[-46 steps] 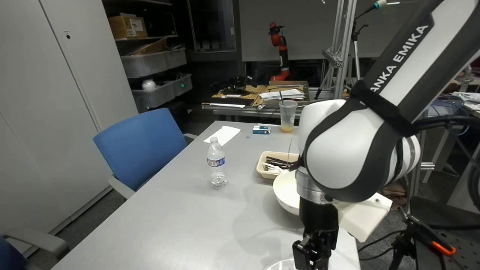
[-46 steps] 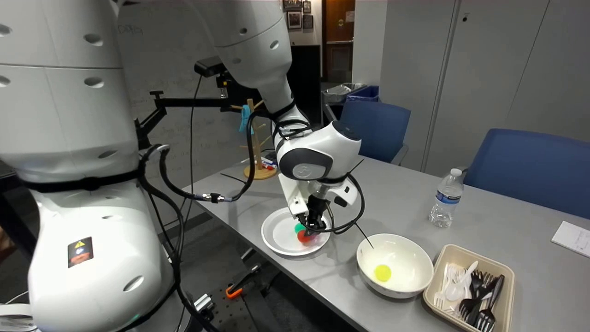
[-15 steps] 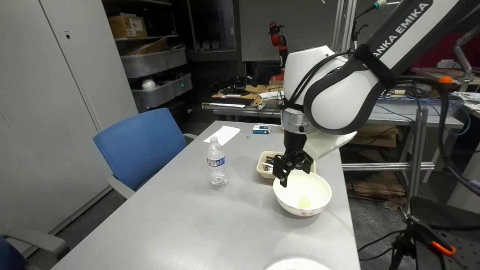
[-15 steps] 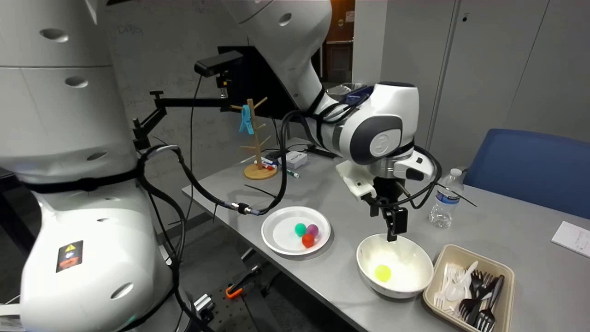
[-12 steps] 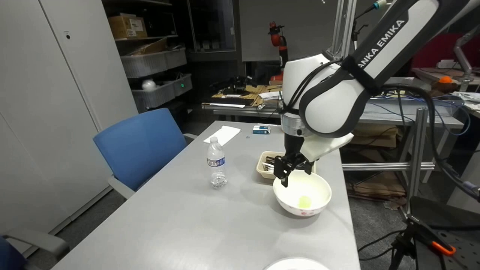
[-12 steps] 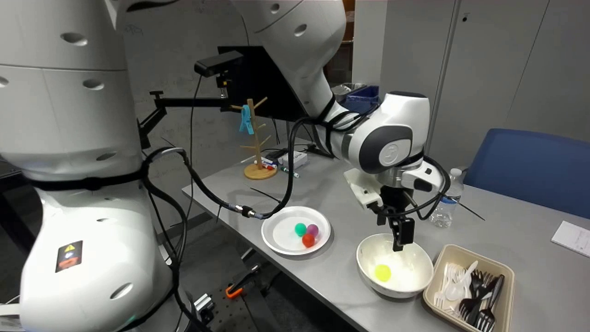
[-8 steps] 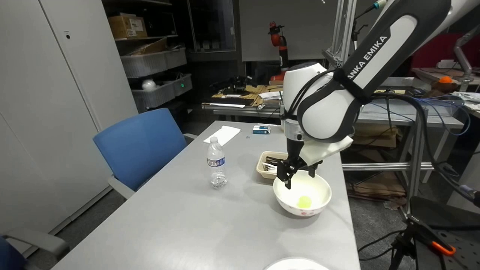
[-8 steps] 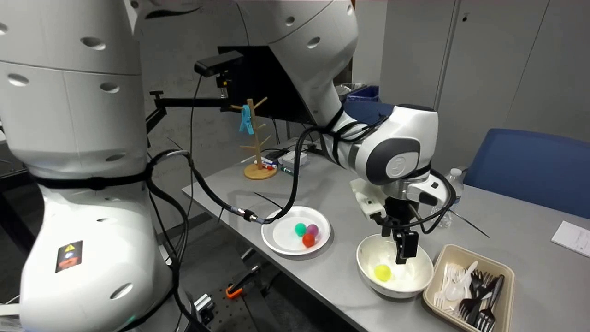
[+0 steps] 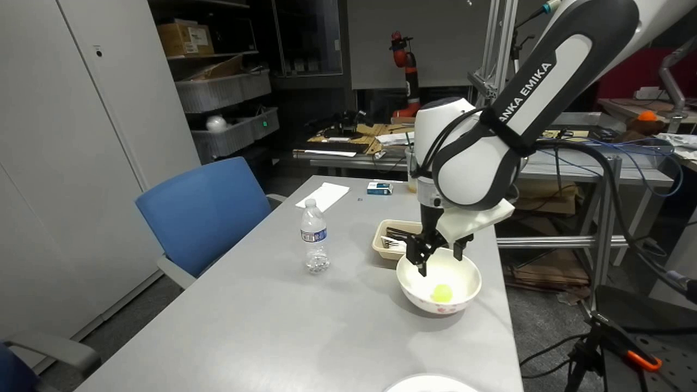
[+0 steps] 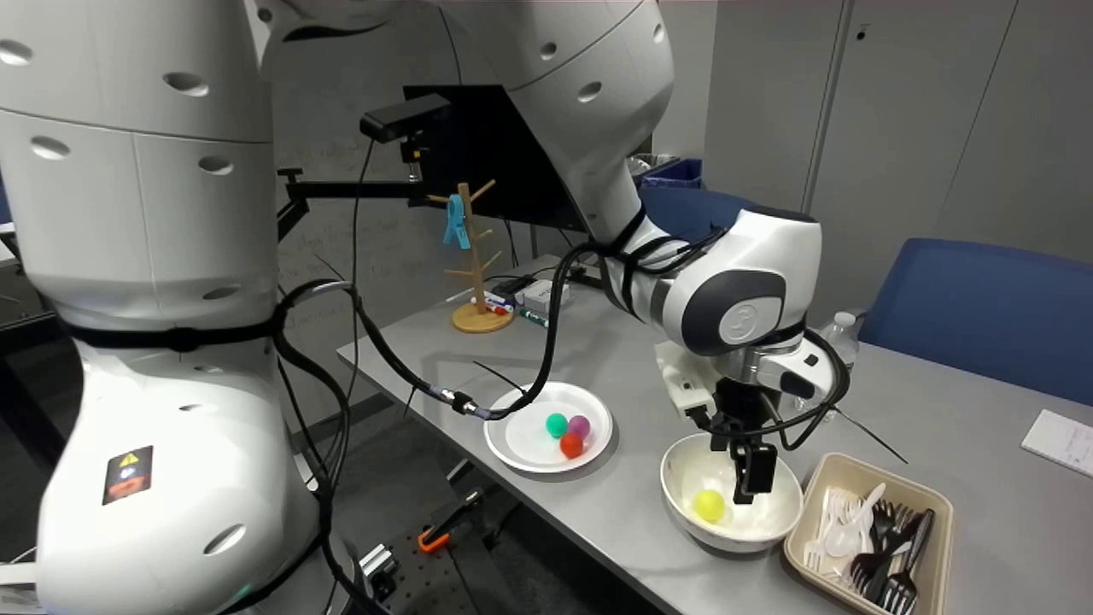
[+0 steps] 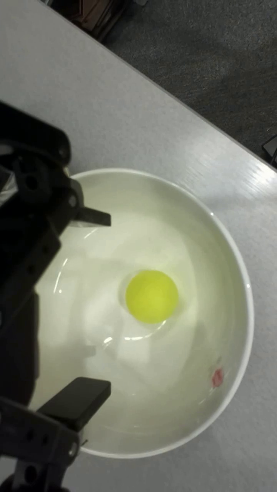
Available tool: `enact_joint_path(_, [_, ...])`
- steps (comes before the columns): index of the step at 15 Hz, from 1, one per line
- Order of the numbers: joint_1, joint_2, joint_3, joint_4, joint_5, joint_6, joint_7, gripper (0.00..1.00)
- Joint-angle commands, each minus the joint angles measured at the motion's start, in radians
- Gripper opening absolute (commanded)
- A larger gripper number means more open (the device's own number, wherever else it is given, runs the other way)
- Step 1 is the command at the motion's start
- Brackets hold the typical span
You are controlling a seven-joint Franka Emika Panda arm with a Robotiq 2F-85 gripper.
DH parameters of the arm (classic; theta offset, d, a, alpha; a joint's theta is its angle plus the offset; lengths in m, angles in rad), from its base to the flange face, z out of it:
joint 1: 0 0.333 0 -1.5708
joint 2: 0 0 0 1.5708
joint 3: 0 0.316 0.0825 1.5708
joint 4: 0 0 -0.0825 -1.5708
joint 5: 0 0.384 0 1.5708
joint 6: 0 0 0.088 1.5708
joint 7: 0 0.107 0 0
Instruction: Remove the red and yellow balls from the white bowl and place them on the white plate
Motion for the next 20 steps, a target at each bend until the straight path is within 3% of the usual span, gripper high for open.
enact_joint_path(1, [0.004, 0.0, -0.004, 0.002, 0.002, -0.002, -0.002, 1.0])
enact_joint_path(13, [-0.005, 0.001, 0.008, 0.001, 0.019, 0.01, -0.037, 1.0])
enact_joint_path(16, [0.003, 0.022, 0.024, -0.031, 0.037, 0.07, -0.032, 1.0])
enact_joint_path(20, [0.015, 0.028, 0.013, -0.027, 0.023, 0.037, -0.014, 1.0])
